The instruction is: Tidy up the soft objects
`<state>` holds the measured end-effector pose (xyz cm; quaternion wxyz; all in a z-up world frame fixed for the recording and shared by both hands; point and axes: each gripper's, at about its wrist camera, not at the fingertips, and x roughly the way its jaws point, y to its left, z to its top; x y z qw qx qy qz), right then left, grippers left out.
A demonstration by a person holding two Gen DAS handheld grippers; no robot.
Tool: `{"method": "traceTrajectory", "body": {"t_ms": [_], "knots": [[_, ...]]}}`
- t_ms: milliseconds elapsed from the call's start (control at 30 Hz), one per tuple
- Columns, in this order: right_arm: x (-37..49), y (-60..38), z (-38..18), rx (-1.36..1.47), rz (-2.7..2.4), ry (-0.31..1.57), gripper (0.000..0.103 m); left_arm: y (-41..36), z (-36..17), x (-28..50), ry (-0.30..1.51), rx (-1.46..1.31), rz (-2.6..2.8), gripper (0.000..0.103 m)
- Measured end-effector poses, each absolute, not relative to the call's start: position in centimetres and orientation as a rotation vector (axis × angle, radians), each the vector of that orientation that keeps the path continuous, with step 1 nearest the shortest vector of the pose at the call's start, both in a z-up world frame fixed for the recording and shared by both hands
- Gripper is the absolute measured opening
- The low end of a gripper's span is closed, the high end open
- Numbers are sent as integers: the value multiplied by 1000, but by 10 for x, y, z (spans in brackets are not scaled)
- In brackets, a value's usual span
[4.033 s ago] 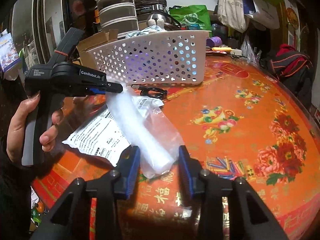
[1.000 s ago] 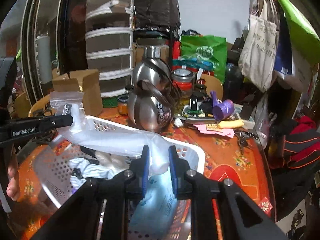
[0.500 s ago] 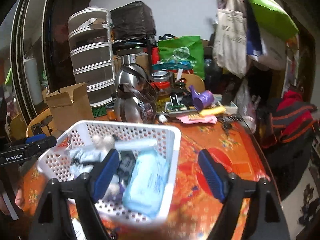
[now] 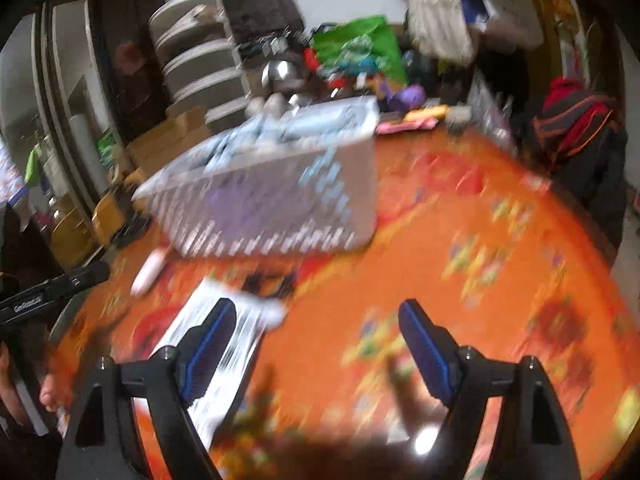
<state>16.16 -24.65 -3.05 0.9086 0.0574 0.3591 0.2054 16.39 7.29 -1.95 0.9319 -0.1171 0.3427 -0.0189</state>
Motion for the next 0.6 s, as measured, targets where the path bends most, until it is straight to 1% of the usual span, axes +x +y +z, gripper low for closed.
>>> {"method": "traceTrajectory", "body": {"t_ms": [100, 133, 267, 333, 400, 533, 567, 600], "knots": [[143, -236, -43, 134, 473, 757, 83, 63, -39, 146, 737, -225, -50, 84], [139, -231, -48, 133, 502, 774, 80, 58, -47, 142, 757, -229, -79, 84], [134, -216, -56, 120, 542, 812, 57, 40, -60, 137, 779, -199, -124, 78], [135, -209, -59, 123, 559, 838, 57, 31, -65, 135, 786, -180, -156, 75], [136, -203, -60, 114, 568, 849, 57, 24, -68, 137, 802, -161, -169, 68], [139, -189, -63, 95, 592, 883, 57, 17, -75, 142, 833, -163, -211, 60], [140, -186, -64, 89, 598, 892, 56, 16, -75, 143, 837, -170, -224, 55], [141, -182, -65, 78, 602, 901, 54, 15, -77, 144, 848, -176, -237, 46]]}}
